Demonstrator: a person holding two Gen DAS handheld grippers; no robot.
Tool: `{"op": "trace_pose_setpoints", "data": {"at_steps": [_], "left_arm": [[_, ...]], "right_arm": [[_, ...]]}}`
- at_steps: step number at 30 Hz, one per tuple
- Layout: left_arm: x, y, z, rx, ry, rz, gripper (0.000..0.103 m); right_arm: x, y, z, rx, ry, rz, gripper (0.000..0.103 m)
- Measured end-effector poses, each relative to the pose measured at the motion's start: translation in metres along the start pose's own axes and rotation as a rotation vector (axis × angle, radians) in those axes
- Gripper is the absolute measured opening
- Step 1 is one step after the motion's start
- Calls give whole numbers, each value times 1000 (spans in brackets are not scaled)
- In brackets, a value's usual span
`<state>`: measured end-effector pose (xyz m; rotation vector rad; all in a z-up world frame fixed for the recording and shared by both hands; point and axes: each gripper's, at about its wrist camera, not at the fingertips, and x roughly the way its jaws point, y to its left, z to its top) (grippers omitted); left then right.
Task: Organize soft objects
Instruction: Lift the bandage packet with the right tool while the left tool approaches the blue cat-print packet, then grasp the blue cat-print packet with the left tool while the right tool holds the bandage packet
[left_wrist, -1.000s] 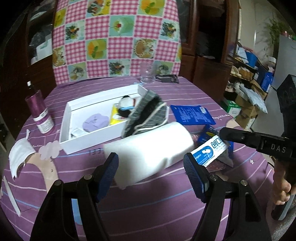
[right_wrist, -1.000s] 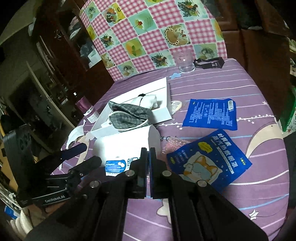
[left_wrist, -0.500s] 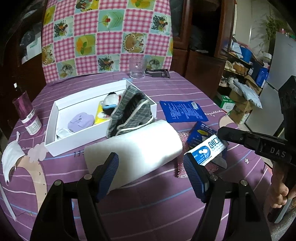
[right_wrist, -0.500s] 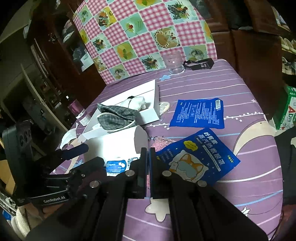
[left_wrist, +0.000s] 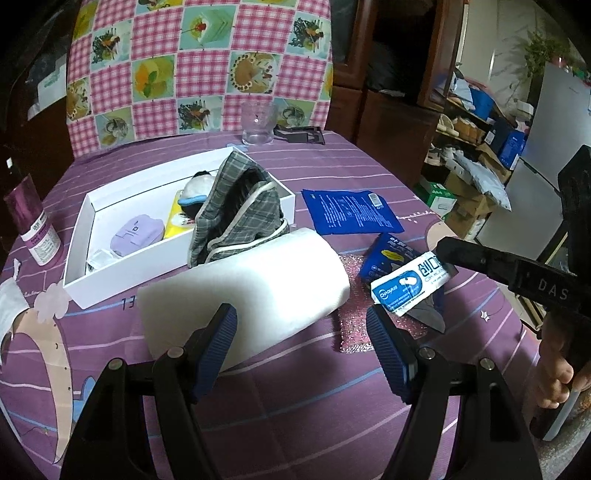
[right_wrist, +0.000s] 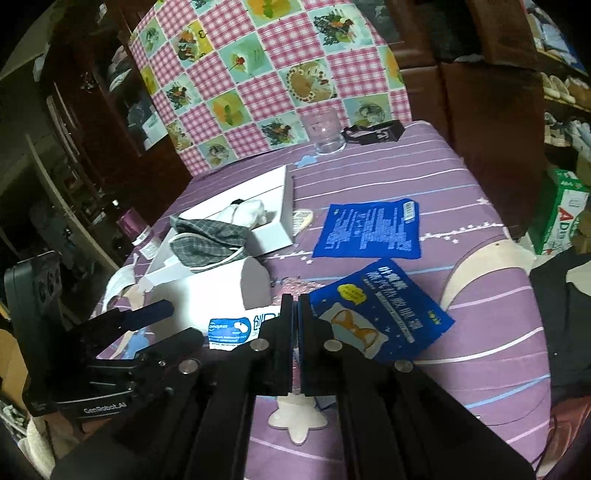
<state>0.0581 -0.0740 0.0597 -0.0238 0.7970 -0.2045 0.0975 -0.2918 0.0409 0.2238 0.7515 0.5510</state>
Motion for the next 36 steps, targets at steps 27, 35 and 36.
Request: {"op": "trace_pose_setpoints", "data": {"at_steps": [27, 35, 36], "left_arm": [[65, -106, 33, 417, 104, -134, 73], [105, -122, 29, 513, 195, -94, 88], [106, -125, 27, 523, 194, -98, 93]], "right_arm": [[-49, -71, 11, 253, -206, -267, 3], [-51, -75, 12, 268, -205, -269, 3], [-50, -75, 12, 269, -203, -269, 3]]}}
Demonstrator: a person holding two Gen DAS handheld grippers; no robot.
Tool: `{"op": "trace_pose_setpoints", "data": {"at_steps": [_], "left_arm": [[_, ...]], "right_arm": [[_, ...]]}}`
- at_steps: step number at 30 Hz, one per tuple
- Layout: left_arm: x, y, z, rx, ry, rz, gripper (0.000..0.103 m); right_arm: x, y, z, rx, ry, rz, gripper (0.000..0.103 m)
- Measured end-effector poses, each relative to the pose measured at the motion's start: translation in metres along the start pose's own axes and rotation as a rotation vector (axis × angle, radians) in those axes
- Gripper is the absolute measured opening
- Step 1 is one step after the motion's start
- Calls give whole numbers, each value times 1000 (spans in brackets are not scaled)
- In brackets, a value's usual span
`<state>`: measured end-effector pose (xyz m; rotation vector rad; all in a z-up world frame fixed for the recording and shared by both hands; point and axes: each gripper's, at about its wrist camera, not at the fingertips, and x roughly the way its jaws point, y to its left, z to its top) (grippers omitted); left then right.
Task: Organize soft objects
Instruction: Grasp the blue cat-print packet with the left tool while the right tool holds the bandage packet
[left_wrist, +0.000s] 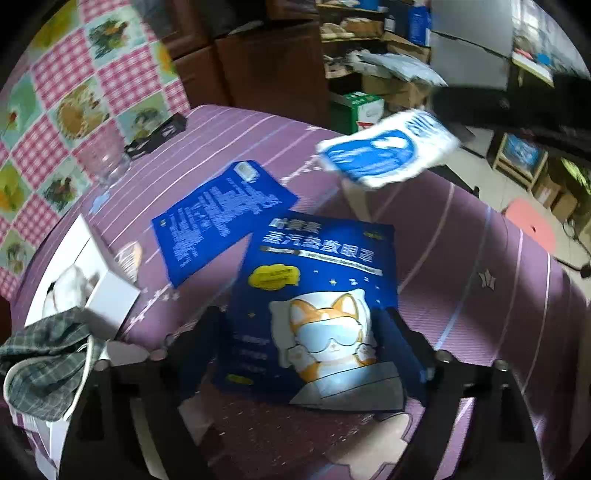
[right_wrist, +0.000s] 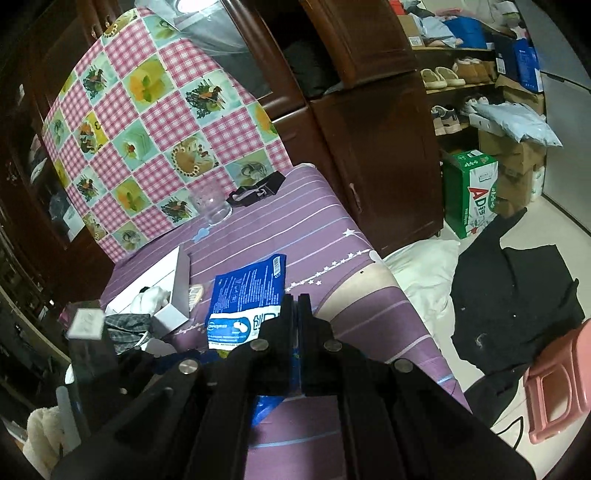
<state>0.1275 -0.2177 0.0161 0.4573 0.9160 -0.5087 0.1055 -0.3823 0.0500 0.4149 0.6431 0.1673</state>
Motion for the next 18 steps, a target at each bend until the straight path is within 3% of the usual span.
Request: {"op": "trace_pose_setpoints", "data": {"at_steps": [3, 6, 7, 9, 13, 15, 18], "left_arm": [[6, -9, 0, 25, 1, 17, 100], [6, -7, 0, 9, -18, 13, 93], [5, -6, 0, 4, -19, 12, 88], [1, -3, 0, -24, -28, 32, 61], [-6, 11, 0, -95, -51, -2, 40], [-10, 19, 0, -134, -63, -29, 23], [-15, 26, 1, -182, -70, -63, 13]], "right_arm": [[3, -3, 0, 11, 11, -7, 3], [3, -3, -1, 13, 13, -8, 3], [3, -3, -1, 12, 13, -8, 3], [4, -3, -1, 10, 13, -7, 3], [4, -2, -1, 7, 11, -6, 3], [4, -1, -1, 4, 8, -4, 3], [4, 1, -1, -1, 4, 0, 3]]}}
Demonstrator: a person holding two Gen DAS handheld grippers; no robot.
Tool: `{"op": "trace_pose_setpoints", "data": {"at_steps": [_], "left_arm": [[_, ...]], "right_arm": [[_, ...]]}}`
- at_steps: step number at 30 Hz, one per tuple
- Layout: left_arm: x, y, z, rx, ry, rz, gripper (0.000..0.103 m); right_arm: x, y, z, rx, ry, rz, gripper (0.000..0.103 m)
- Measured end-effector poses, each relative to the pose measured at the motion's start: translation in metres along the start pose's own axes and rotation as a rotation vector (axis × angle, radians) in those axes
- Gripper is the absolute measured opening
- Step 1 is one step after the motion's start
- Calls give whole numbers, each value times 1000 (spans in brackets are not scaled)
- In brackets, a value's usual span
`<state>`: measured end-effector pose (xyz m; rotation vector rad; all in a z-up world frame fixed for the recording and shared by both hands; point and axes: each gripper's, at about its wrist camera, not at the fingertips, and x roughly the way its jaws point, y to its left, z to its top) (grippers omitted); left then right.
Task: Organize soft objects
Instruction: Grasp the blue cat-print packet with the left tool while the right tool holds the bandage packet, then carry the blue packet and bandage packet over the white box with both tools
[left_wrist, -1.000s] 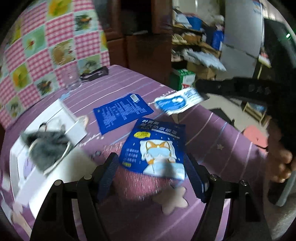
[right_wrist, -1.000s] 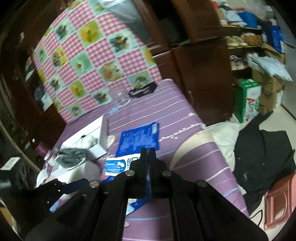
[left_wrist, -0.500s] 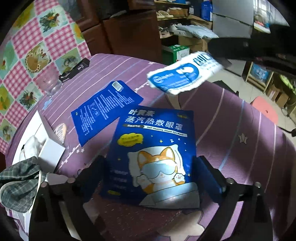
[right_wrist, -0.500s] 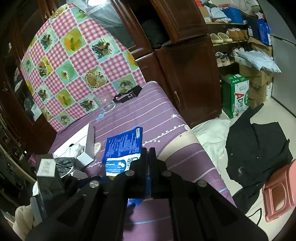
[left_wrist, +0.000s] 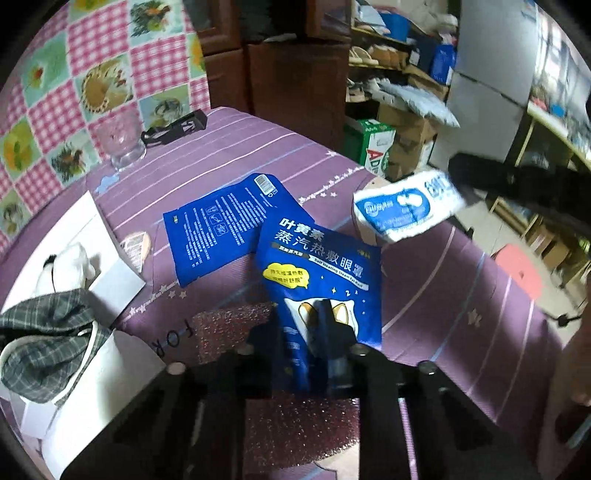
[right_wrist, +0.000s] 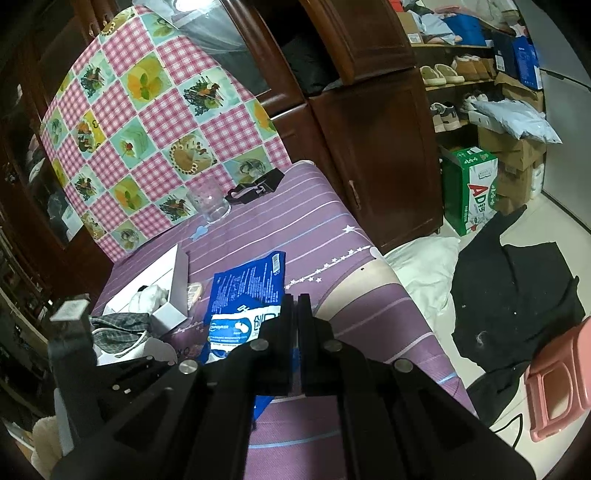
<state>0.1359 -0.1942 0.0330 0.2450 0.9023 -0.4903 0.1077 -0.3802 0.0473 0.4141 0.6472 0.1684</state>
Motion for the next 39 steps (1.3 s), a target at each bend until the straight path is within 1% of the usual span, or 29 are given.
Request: {"op": "trace_pose_setpoints", "data": {"at_steps": [4, 9, 13, 21, 27, 32, 35, 39], "left_arm": [[-5, -1, -1, -8, -21, -3, 9], [-25, -5, 1, -13, -87, -13, 2], [-39, -5, 3, -14, -123, -13, 2], [-63, 8, 0, -70, -186, -39, 1], [-88, 25, -1, -109, -251, -59, 1], [-107, 48, -5, -179, -303, -75, 1], [-116, 65, -10, -216, -328, -66, 2], [-127, 93, -16, -290, -360, -52, 2]], "right_arm": [[-1, 1, 0, -4, -11, 5, 3], [-5, 2, 0, -3, -29, 24, 3], [-7, 5, 0, -11, -37, 39, 3], [-2, 17, -2, -24, -18, 70, 3], [-5, 37, 5, -39, 5, 99, 3], [-7, 61, 13, -77, 27, 96, 3], [-9, 75, 24, -73, 40, 110, 3], [-6, 95, 40, -60, 56, 139, 3]]}}
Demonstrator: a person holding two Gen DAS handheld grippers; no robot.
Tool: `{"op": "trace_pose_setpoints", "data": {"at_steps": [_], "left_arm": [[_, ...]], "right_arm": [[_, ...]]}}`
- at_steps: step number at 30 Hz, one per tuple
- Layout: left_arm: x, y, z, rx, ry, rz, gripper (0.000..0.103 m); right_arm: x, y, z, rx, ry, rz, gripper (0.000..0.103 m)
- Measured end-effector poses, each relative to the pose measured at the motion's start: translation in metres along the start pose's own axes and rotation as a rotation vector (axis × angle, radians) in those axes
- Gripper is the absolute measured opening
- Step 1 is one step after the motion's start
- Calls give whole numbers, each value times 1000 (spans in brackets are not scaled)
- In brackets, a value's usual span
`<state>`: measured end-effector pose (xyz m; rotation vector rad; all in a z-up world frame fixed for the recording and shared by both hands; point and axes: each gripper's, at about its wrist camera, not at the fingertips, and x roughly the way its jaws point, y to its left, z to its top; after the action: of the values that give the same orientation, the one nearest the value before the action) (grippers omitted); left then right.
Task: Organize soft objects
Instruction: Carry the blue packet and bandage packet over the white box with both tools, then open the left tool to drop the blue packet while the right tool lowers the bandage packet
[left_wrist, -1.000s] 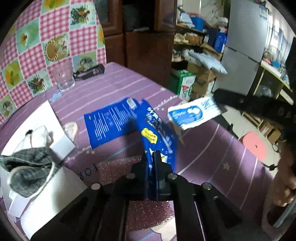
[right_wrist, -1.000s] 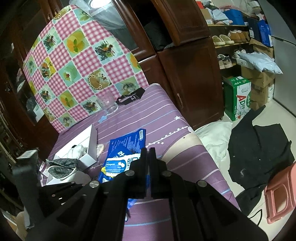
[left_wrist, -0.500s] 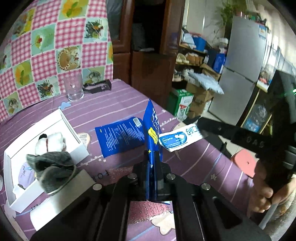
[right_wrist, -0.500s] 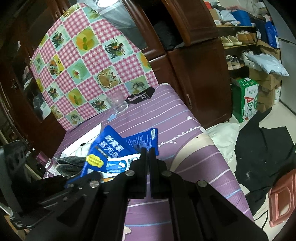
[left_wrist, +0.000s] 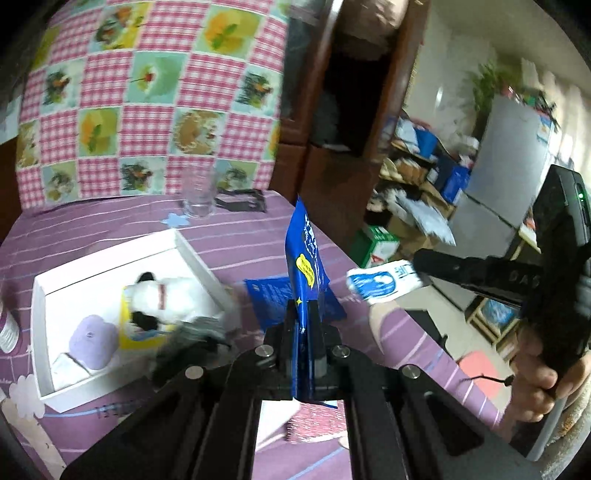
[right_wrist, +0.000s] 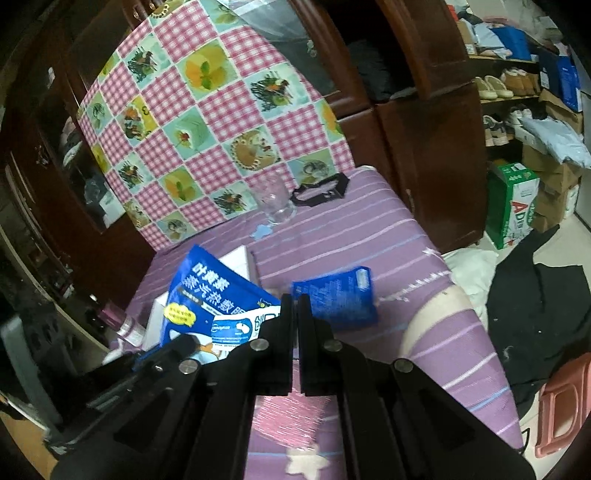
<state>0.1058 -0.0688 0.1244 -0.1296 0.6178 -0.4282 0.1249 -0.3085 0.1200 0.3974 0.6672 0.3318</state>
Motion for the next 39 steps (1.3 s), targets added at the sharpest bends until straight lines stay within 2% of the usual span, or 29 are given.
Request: {"op": "trace_pose_setpoints", "data": {"at_steps": [7, 10, 15, 21, 24, 27, 30, 32, 39], "left_arm": [[-19, 41, 6, -110, -65, 51, 2], [-25, 58, 6, -144, -87, 76, 2], [-32, 84, 4, -222, -124, 72, 2], [-54, 110, 3, -331, -221, -21, 2], [-64, 123, 3, -362, -284, -19, 2], [-63, 141, 0, -405, -300, 23, 2], [-51, 163, -6, -464, -283, 77, 2], [-38, 176, -11, -499, -244, 126, 2], [10, 198, -28, -535, -13, 350, 2]], "right_arm": [[25, 44, 23, -24, 20, 45, 3], [46, 58, 29, -18, 50, 96, 3], [80, 75, 30, -20, 92, 131, 3], [114, 80, 25, 24, 127, 174, 3], [126, 79, 25, 34, 127, 171, 3], [137, 77, 27, 50, 127, 169, 3], [152, 76, 28, 69, 146, 173, 3], [161, 76, 24, 69, 163, 169, 3], [191, 78, 8, 10, 246, 107, 3]]}}
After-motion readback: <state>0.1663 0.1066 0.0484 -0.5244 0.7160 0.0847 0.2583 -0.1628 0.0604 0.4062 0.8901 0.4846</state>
